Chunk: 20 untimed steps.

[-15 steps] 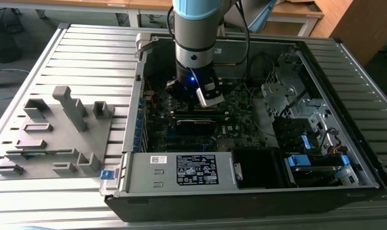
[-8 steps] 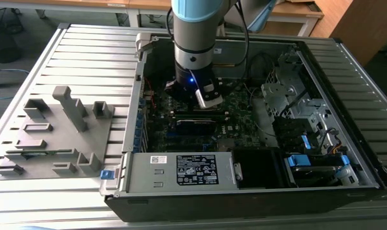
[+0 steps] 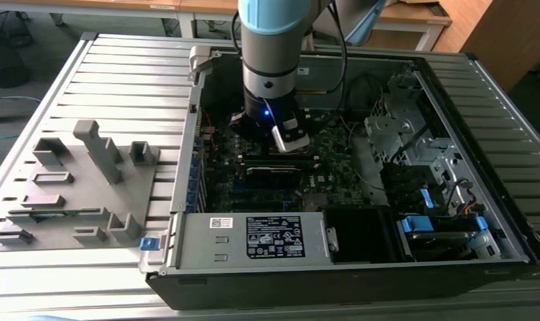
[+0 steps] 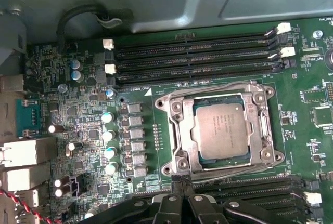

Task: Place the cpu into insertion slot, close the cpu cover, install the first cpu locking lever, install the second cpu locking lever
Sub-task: 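Install the second cpu locking lever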

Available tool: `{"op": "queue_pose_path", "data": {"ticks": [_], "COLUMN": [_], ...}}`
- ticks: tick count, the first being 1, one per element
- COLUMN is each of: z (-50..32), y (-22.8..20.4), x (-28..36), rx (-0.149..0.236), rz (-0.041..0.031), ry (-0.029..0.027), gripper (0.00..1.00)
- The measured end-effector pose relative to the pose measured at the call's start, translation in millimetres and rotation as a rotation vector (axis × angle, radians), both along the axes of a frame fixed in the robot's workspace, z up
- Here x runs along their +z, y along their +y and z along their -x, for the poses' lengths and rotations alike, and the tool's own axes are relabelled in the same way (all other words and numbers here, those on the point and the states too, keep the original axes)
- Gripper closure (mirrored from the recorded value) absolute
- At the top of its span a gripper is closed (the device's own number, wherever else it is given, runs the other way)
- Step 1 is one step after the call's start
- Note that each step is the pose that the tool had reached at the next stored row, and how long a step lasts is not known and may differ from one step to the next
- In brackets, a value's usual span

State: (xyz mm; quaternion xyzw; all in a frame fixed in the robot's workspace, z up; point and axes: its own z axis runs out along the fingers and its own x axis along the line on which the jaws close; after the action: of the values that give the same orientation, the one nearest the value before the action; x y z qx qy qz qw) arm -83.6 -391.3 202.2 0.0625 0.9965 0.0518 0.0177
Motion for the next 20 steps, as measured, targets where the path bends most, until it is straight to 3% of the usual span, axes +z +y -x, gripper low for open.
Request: {"op": "queue_pose_path", "data": {"ticks": [5,11,15,20], "z": [1.0,1.4,1.7,2.1], "y": [0.0,-0.1,-0.5,-1.2], "x": [-2.0,-2.9,-5.2,-5.8], "rx": [0.0,0.0,0.0,0.0], "rz": [-0.0168,-0.0316,-0.0341,-0.0428], "ry": [0.0001,0.0001,0.0008,0.0015], "gripper": [0.89,0.89,0.89,0.89]}}
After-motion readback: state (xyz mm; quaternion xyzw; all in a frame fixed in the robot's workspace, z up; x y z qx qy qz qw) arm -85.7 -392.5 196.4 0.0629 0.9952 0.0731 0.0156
